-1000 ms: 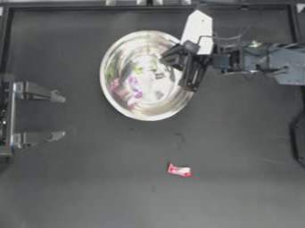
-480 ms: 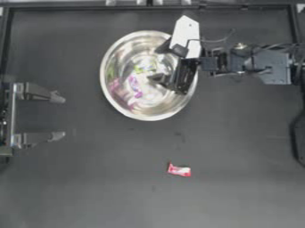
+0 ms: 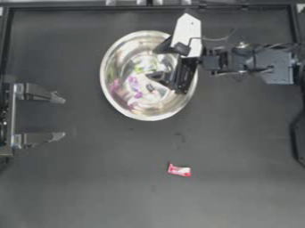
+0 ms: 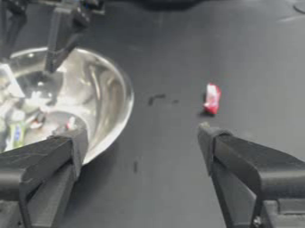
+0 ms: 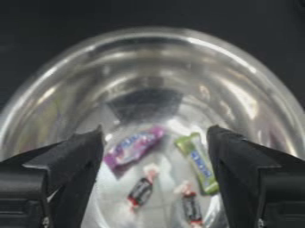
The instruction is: Put candies in bowl
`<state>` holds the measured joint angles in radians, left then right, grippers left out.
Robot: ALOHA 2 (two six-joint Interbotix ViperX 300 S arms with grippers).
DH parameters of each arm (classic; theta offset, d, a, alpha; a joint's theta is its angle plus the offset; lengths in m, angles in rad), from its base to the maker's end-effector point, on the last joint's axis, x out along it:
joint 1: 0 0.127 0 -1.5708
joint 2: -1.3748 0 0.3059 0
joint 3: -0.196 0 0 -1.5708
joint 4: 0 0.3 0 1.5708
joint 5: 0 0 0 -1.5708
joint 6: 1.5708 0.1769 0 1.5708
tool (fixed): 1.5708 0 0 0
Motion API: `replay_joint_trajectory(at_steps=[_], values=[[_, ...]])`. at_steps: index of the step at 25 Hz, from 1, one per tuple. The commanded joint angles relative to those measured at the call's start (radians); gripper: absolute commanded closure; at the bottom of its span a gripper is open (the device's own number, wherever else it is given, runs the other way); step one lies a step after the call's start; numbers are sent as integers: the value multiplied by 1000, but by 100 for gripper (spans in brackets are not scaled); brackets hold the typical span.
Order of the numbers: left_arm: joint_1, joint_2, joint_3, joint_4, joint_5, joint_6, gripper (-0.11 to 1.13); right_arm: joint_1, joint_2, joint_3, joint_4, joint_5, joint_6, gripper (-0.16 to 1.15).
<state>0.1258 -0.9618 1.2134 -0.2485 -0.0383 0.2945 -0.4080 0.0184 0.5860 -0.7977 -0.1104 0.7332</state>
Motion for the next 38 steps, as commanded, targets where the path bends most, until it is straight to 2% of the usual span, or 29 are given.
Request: replay_joint_trajectory(at_steps=[1,5,12,22,25,29,34,38], values=[[2,0,-9,0,-6,-2,0,31,-112,28,3,-8,0,1],[2,-3,-8,0,-6,0,0,83,-224,91,6,-8,3,1],[5,-54,-8,0,2,0,0,169,-457,225,49,-5,3,1],[5,-95,8,9,3,3,0,216,-746,439,55,-15,6,1],[5,-95,5,29,3,3,0,218,-836,492,60,-15,8,1],[3,-95,2,40,3,3,0,218,-907,552,63,-41,9,1],[3,-100,-2,43,-3,3,0,218,-920,592,84,-66,8,1],[5,-118,8,43,-3,2,0,261,-913,575,104,9,6,1]])
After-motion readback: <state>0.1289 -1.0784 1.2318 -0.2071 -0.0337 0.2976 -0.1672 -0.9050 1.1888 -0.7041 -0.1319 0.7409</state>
